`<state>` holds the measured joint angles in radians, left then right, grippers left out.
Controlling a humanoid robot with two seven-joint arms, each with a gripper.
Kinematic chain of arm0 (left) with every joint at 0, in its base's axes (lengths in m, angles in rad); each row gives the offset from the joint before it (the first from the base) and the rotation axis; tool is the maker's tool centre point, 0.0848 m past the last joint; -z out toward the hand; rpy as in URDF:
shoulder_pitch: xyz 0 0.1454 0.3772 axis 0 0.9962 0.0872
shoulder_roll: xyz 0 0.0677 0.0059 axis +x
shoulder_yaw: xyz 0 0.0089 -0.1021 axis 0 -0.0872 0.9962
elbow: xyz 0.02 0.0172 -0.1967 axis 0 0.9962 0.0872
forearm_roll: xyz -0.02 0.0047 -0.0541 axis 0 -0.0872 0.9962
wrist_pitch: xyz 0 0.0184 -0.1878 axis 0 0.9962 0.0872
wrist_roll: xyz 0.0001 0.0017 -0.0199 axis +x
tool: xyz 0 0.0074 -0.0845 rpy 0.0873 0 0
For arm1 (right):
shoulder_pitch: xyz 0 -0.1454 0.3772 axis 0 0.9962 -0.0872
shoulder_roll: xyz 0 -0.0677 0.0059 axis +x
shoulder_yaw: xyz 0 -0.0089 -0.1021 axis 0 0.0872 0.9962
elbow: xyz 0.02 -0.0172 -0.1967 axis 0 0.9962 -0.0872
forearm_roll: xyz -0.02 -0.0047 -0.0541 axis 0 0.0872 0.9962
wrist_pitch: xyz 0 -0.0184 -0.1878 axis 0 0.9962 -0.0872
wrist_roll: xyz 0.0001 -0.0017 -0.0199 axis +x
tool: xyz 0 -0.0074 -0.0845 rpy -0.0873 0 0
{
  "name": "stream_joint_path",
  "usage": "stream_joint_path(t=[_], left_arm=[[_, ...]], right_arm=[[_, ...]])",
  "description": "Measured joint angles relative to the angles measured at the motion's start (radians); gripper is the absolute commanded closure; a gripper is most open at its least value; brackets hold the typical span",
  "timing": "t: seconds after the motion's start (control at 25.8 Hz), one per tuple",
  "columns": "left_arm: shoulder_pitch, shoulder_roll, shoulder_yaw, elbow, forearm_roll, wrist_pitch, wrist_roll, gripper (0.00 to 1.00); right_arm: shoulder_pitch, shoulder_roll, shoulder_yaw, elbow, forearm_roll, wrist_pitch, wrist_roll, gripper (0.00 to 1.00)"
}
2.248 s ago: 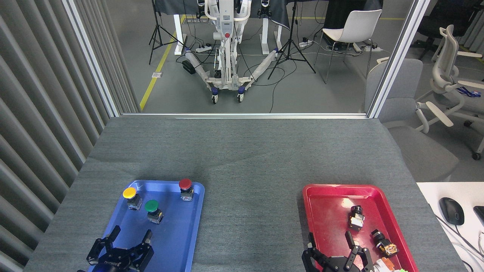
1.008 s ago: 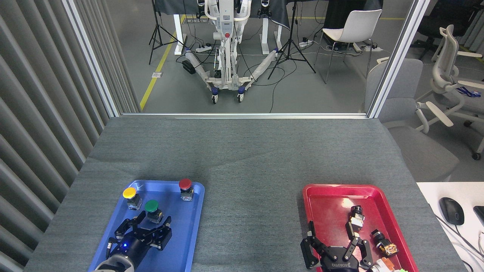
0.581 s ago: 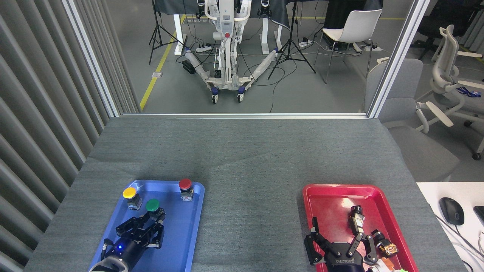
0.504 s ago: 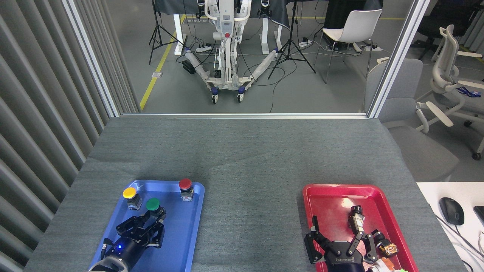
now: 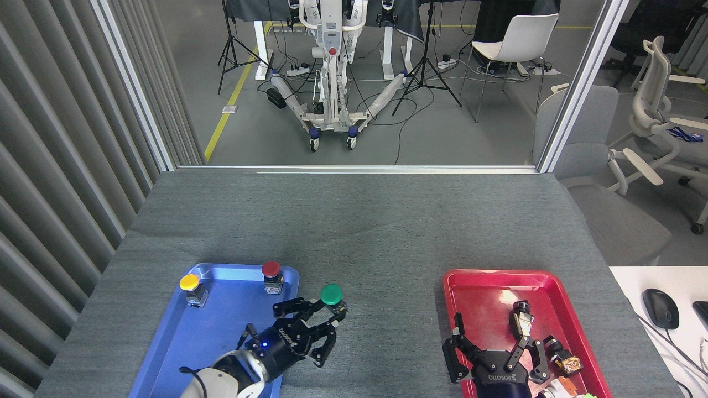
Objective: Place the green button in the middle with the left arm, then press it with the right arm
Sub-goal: 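Carry the green button with the left hand to the table middle, then release the green button and withdraw the left hand to the blue tray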
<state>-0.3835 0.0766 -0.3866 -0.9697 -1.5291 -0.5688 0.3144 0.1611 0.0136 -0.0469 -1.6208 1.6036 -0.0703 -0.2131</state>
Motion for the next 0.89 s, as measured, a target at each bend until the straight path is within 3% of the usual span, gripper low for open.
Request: stream_joint_path(t=[0.23, 0.5, 0.58, 0.62, 0.7, 0.89], left_arm=[[-0.124, -0.136, -0.146, 0.212, -0.016, 0.133, -0.014, 1.0], [-0.152, -0.202, -0.18, 0.355, -0.021, 0.21, -0.009, 0.98], [-0.152, -0.207, -0.19, 0.379, -0.02, 0.226, -0.009, 0.79], [-0.153, -0.209, -0.193, 0.385, -0.017, 0.245, -0.009, 0.6], [-0.151, -0.211, -0.197, 0.39, -0.012, 0.276, -0.008, 0.0], [-0.141, -0.211, -0.2, 0.353, -0.006, 0.31, -0.007, 0.0]], right_arm=[[-0.003, 0.002, -0.003, -0.001, 0.0, 0.01, 0.0, 0.0], [-0.002, 0.001, -0.001, -0.001, -0.001, 0.017, 0.003, 0.0], [-0.002, 0.001, -0.001, -0.001, -0.001, 0.018, 0.004, 0.0], [-0.003, 0.001, -0.001, -0.001, -0.001, 0.018, 0.005, 0.0], [-0.003, 0.002, -0.001, -0.001, -0.001, 0.018, 0.006, 0.0], [-0.003, 0.003, -0.001, -0.001, -0.001, 0.018, 0.008, 0.0]])
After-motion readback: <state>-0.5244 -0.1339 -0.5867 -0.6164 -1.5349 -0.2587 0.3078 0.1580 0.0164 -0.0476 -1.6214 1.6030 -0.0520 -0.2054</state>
